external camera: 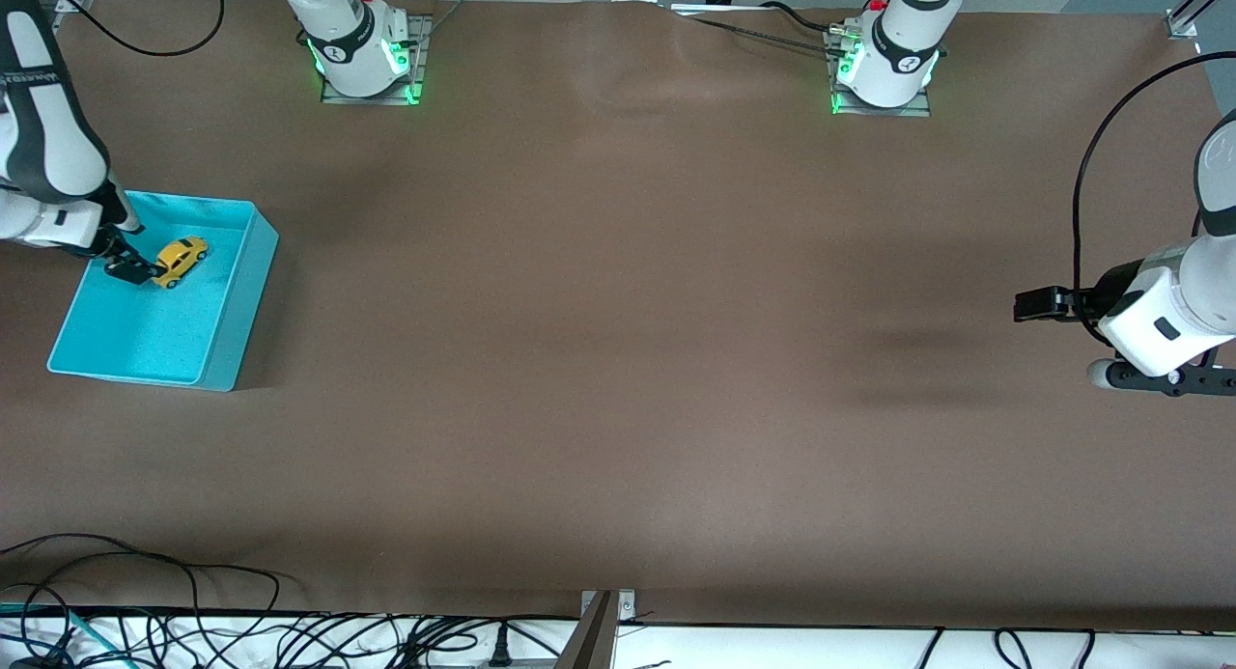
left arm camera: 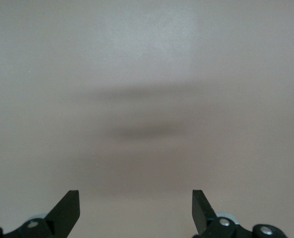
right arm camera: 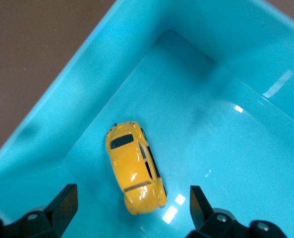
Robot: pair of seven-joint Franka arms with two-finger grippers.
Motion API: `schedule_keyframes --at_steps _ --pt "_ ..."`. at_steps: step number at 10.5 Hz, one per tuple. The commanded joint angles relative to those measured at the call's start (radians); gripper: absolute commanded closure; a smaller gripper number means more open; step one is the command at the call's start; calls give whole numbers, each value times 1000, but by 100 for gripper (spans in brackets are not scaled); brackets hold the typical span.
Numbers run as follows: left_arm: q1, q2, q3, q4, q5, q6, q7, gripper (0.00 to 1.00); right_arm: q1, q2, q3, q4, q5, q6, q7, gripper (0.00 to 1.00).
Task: Wind up and store yellow beetle car
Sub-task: 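Open the right gripper and lift it out of the box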
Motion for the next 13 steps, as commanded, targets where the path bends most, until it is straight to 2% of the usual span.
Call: schedule_keyframes --at_steps 1,2,5,8,11,13 --pt "-3 5 4 22 -8 -17 22 0 9 -89 68 56 -3 -136 185 0" --pt "-3 5 4 22 -8 -17 22 0 7 -119 110 59 -2 -137 293 0" --pt "-3 5 4 22 -8 -17 22 0 19 -208 176 56 4 -154 614 0" --pt "-6 3 4 22 -6 -17 22 0 110 -257 175 120 118 -256 928 0" --pt "-6 2 4 22 -6 -17 22 0 213 -265 153 229 121 -374 1361 0" --pt "-6 2 4 22 -8 -17 22 0 297 -301 120 245 122 -391 1631 0"
